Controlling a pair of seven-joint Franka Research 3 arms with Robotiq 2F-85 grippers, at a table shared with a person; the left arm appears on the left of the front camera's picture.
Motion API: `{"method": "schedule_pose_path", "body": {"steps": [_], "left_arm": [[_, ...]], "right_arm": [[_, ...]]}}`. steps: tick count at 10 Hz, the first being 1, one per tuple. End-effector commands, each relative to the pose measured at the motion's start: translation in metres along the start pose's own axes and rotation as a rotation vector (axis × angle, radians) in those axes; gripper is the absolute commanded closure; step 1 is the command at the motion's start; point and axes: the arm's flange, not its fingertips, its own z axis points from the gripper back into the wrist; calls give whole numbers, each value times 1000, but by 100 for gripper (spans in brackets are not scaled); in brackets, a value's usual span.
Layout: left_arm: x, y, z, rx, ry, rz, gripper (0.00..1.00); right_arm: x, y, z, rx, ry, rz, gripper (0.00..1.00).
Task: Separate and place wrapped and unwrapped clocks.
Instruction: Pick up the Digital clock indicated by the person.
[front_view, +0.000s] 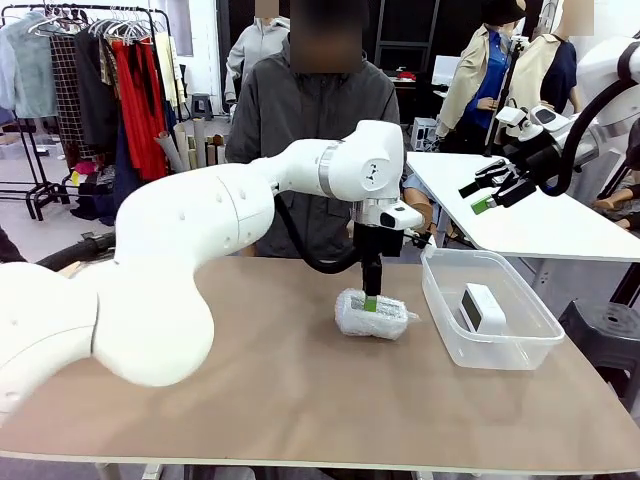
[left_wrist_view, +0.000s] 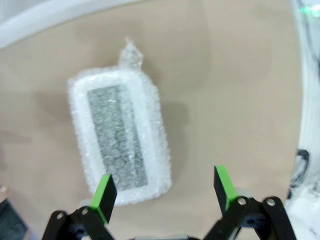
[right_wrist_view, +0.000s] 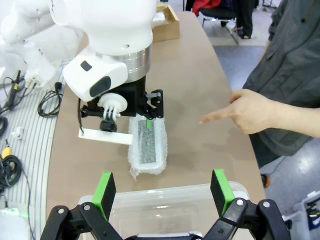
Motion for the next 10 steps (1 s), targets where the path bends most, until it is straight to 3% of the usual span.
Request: {"method": "schedule_pose_path", "body": {"steps": [1,5,10], "left_arm": [[51,64,24,70,64,63,0],[56,80,14,145,95,28,0],[62,99,10,150,93,0,0]], "right_arm": [[1,1,-1,-15,4,2,0],[1,1,-1,-15,4,2,0],[1,1,-1,-15,4,2,0]]}}
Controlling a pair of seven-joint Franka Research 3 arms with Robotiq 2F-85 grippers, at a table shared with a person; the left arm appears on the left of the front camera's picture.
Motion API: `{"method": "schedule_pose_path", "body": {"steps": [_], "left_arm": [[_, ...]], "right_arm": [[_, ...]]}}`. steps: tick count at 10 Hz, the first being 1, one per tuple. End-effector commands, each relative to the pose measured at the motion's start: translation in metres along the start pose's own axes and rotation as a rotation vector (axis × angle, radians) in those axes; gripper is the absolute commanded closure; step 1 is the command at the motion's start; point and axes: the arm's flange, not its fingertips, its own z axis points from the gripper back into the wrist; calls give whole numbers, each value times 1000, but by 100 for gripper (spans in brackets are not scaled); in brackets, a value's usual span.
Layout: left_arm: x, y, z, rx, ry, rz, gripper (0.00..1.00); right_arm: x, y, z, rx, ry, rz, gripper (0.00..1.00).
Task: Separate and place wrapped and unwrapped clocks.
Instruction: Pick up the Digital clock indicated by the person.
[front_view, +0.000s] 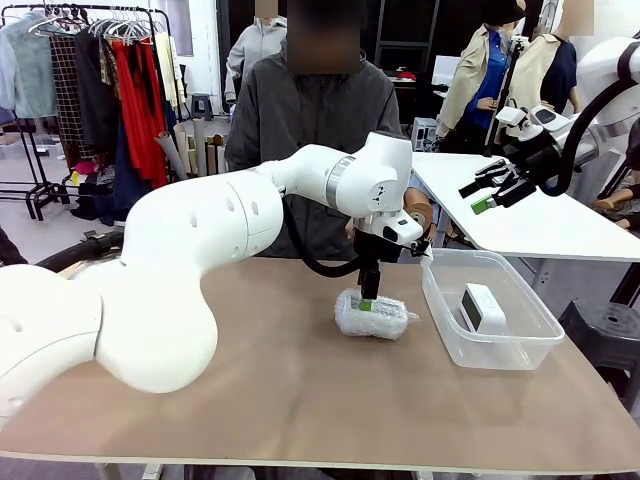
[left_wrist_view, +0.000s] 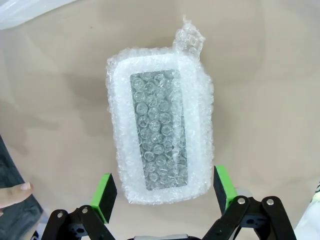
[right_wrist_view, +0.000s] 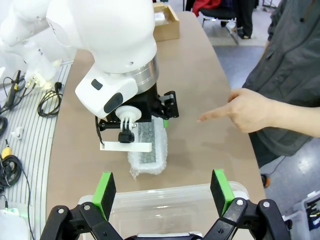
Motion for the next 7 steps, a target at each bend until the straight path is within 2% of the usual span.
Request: {"method": "schedule_pose_path", "body": {"steps": [1,7], "left_arm": [[60,89,13,0,14,-24,0],[60,104,-29,-16,10,-4,0]], "right_arm": [[1,1,-1,-15,4,2,0],[1,1,-1,-15,4,2,0]]}}
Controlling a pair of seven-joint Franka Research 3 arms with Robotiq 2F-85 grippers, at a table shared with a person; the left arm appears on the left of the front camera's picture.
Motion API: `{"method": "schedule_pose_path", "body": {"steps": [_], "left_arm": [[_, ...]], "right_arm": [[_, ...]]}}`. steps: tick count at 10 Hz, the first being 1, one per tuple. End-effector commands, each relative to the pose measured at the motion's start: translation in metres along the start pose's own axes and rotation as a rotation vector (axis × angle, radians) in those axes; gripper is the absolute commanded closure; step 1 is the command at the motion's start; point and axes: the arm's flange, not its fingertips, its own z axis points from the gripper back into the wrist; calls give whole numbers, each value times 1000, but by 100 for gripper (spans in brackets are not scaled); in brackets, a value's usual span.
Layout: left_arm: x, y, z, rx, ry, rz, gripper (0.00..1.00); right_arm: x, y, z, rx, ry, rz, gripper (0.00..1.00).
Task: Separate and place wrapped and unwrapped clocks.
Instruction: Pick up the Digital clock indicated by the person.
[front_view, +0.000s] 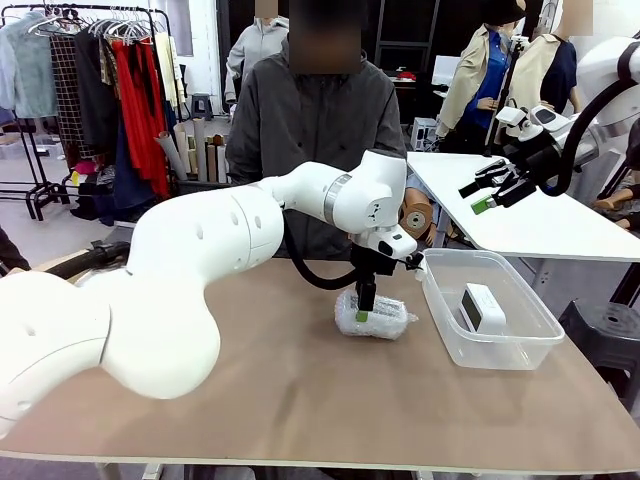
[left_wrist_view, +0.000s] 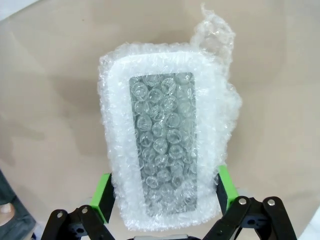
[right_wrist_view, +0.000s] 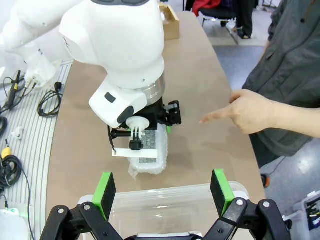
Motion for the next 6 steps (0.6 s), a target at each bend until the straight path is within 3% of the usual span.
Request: {"method": "schedule_pose_path", "body": {"steps": [1,4,5,6], "left_arm": [[64,97,2,-18,1,-10,0],[62,98,-8,-41,-8,-8,0],[59,98,-9,-43,3,-6,4],[57,97,-9,-41,7,1,24]], "right_arm": [[1,1,-1,-15,4,2,0],[1,1,-1,-15,4,2,0],[1,1,-1,-15,4,2,0],[1,1,-1,-15,4,2,0]]}}
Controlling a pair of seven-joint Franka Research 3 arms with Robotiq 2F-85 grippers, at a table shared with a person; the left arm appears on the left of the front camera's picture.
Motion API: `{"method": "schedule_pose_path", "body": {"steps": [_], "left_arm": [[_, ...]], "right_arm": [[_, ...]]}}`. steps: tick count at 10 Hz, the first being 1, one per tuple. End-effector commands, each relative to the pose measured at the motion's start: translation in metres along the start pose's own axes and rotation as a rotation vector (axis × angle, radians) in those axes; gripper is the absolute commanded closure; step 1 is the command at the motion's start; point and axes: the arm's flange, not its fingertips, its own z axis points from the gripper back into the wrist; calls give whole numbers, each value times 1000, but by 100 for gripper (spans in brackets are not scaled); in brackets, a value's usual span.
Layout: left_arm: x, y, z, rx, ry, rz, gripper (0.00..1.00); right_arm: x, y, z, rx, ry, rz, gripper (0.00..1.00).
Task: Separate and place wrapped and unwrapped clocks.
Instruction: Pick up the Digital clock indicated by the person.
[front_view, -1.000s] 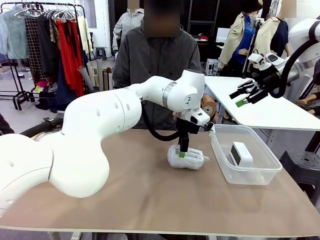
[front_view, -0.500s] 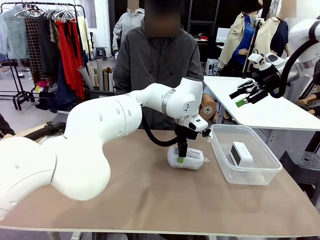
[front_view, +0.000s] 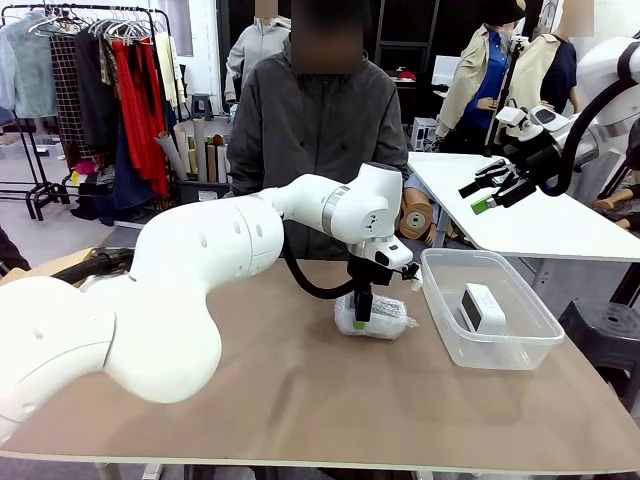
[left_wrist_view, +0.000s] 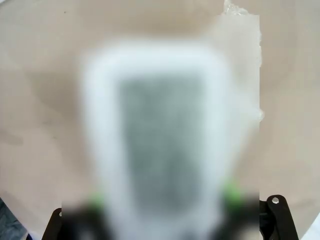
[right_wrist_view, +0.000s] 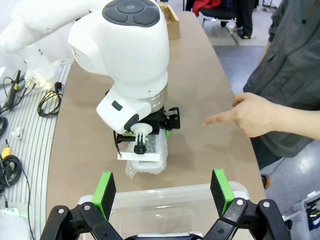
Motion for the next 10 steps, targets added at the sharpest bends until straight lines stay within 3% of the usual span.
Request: {"method": "schedule_pose_path", "body": {"steps": [1,4,7,9,10], "left_arm": [[58,92,18,-10,-2,-2,44],[49,73,40,-13,-36,21,100],[37,36,81,-26,-55,90,100],[22,9,109,-103,-90,195,100],[16,-7,124,-81,-104,268,100]], "right_arm": [[1,1,-1,-15,4,2,0],[1,1,-1,-15,4,2,0],[1,1,-1,-15,4,2,0],[1,1,-1,-15,4,2,0],[1,1,-1,-15,4,2,0]]}}
